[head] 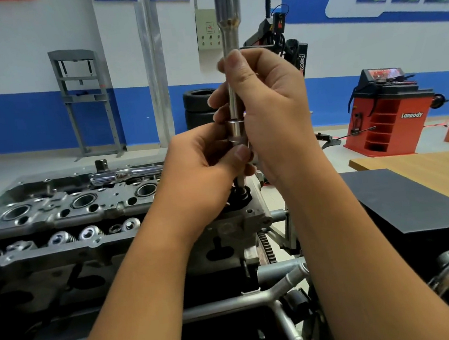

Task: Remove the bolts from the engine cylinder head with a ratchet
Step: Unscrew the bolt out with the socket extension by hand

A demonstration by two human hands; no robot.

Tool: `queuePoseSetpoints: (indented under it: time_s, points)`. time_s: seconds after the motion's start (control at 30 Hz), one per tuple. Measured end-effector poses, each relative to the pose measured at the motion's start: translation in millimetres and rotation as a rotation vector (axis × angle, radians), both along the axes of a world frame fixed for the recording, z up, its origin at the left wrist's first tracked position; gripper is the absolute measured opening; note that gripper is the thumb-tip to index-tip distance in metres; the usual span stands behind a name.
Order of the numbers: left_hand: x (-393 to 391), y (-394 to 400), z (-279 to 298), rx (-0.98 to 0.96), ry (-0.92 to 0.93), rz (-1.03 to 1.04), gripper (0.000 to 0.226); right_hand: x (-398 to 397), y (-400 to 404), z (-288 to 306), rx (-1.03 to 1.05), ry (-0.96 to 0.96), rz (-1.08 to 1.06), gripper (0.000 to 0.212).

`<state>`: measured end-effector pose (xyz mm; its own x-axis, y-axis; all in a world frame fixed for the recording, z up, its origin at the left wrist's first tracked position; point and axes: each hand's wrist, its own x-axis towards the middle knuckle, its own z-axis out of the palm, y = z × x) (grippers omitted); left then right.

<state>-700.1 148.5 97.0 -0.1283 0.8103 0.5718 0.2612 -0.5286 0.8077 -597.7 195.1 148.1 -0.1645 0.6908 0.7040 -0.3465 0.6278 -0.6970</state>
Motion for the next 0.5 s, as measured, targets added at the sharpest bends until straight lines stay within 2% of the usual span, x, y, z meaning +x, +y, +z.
queuePoseSetpoints:
  time_s: [0.13,0.2,0.3,0.5]
  points:
    - [6.0,-0.7,-1.9,0.048,0.004,0.157,0.026,0.5,-0.3,-2.2,0.031,-0.013,-0.021,0.014]
    - [5.6,-1.4,-0.1,0.019,0.026,0.100,0.023,2.5,1.0,-2.1,0.020,-0.006,-0.017,0.019]
    - [4.4,-1.5,0.5,-0.031,0.105,0.051,0.031,3.4,1.6,-1.6,-0.031,0.017,0.026,0.031]
    - [12.1,-1.5,-1.4,0.034,0.100,0.332,0.028,1.0,-0.2,-1.0,-0.071,0.006,0.053,0.026]
